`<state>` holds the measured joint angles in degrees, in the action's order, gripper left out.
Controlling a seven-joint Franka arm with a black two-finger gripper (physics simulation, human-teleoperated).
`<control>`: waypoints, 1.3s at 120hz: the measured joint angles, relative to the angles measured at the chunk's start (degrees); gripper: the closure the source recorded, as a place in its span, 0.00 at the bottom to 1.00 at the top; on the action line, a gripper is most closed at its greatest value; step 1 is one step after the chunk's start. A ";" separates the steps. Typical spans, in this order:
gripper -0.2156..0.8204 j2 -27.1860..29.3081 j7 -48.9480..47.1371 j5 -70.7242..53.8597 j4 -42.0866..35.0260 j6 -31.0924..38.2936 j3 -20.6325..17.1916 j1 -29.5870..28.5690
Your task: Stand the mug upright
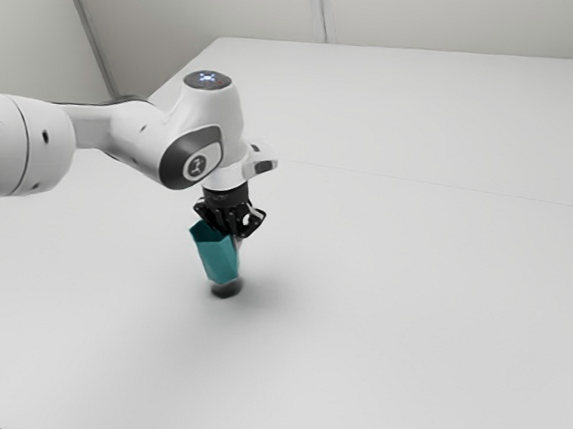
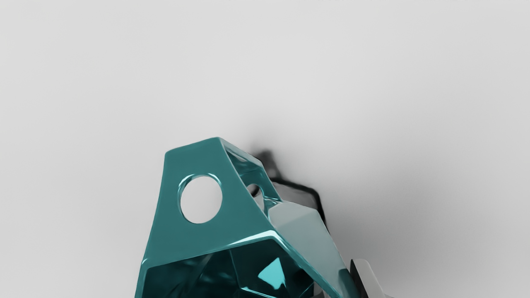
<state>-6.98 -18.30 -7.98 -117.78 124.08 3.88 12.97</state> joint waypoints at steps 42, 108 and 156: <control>0.96 -2.92 -4.14 0.23 1.50 0.18 -0.05 -0.11; 0.52 -5.27 -6.27 1.00 7.28 -1.73 -0.14 -0.05; 0.29 3.29 0.24 5.70 13.55 -8.34 -0.08 -8.47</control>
<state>-3.69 -18.06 -2.27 -104.24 115.74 3.79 4.50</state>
